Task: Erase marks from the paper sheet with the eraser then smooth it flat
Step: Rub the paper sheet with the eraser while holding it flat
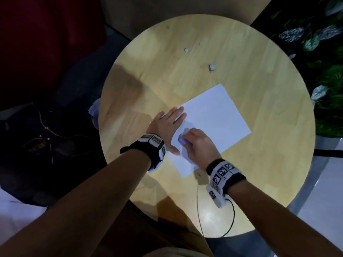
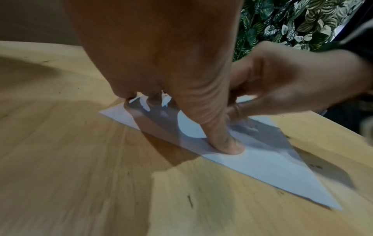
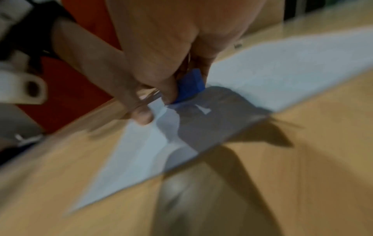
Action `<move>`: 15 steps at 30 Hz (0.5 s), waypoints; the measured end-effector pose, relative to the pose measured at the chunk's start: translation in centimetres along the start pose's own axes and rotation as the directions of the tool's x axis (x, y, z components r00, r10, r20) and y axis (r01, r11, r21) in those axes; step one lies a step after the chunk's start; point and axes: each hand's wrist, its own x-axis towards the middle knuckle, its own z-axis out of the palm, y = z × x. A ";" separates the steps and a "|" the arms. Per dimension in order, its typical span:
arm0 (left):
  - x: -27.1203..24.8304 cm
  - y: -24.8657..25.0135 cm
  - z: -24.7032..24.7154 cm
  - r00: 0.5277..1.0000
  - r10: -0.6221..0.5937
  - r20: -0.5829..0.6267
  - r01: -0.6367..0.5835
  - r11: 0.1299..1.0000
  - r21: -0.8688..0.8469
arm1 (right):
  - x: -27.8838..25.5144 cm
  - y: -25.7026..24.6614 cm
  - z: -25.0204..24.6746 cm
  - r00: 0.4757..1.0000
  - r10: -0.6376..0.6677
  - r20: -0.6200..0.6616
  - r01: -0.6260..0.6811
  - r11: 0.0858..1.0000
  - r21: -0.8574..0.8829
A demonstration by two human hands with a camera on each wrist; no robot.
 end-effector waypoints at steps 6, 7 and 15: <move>-0.1 0.0 -0.1 1.000 0.012 0.027 -0.011 0.999 -0.038 | 3.9 2.4 -0.1 0.952 0.189 -0.239 -0.197 0.980 -0.011; -0.1 0.0 0.0 1.000 0.008 0.020 -0.007 1.000 -0.030 | 2.4 1.5 0.6 0.969 0.147 -0.199 -0.155 0.988 -0.022; 0.1 0.1 -0.3 1.000 0.010 0.025 -0.009 0.999 -0.041 | 4.9 3.4 -0.7 0.955 0.201 -0.216 -0.213 0.977 -0.031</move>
